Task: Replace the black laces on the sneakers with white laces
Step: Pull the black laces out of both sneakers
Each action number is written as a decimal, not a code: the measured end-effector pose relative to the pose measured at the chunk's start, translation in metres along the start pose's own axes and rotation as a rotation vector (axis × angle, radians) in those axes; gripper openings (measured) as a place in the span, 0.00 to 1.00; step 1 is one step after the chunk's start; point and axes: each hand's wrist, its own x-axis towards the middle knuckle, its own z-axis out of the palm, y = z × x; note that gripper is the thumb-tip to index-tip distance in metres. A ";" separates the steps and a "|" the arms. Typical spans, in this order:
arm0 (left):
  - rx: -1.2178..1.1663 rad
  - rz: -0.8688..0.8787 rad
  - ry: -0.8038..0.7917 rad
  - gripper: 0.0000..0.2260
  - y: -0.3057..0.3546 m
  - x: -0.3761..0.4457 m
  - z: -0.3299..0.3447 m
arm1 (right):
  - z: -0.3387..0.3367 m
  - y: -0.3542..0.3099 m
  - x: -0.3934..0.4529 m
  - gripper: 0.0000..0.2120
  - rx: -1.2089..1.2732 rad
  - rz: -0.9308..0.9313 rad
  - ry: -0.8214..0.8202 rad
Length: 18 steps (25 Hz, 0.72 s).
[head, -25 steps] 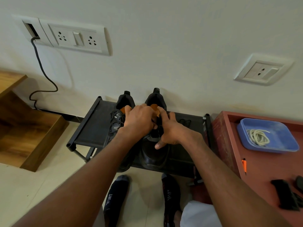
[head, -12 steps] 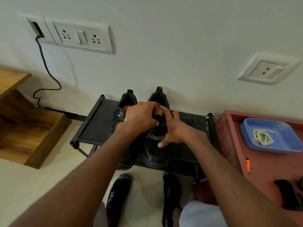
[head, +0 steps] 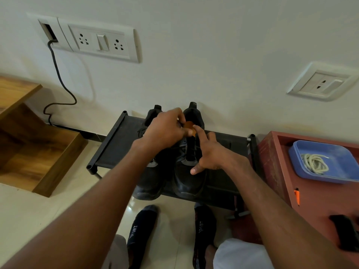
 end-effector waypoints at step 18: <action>0.420 0.095 -0.055 0.14 0.003 0.002 0.007 | -0.002 0.001 -0.001 0.69 0.037 -0.017 -0.015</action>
